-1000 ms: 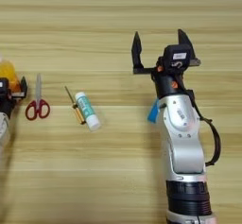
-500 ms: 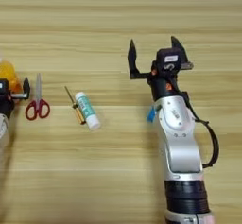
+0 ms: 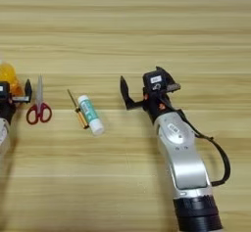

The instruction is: Move the objects on the table

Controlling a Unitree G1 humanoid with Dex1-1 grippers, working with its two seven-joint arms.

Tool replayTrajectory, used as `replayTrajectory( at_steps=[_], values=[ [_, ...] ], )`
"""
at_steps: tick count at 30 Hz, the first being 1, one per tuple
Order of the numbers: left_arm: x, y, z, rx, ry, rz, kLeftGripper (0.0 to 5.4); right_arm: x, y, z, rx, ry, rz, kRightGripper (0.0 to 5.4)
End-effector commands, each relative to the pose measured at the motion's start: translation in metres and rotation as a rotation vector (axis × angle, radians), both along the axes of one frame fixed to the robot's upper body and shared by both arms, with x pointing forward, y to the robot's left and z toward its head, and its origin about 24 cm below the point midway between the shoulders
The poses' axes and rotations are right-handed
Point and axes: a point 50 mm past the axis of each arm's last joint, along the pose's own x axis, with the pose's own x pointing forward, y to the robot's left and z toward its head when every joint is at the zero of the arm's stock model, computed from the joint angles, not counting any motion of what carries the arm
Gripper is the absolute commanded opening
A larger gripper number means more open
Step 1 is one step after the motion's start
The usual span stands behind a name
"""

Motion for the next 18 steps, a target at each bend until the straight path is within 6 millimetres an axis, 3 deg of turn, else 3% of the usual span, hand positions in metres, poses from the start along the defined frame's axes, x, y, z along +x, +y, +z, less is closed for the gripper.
replayTrajectory(
  at_steps=[1, 18],
  values=[
    [-0.009, -0.002, -0.005, -0.005, 0.031, -0.019, 5.36, -0.009, 0.001, -0.007, 0.008, 0.070, 0.051, 5.40],
    [-0.031, -0.003, -0.013, -0.033, 0.096, -0.022, 5.36, -0.018, 0.015, -0.018, 0.065, 0.185, 0.206, 5.40]
  ],
)
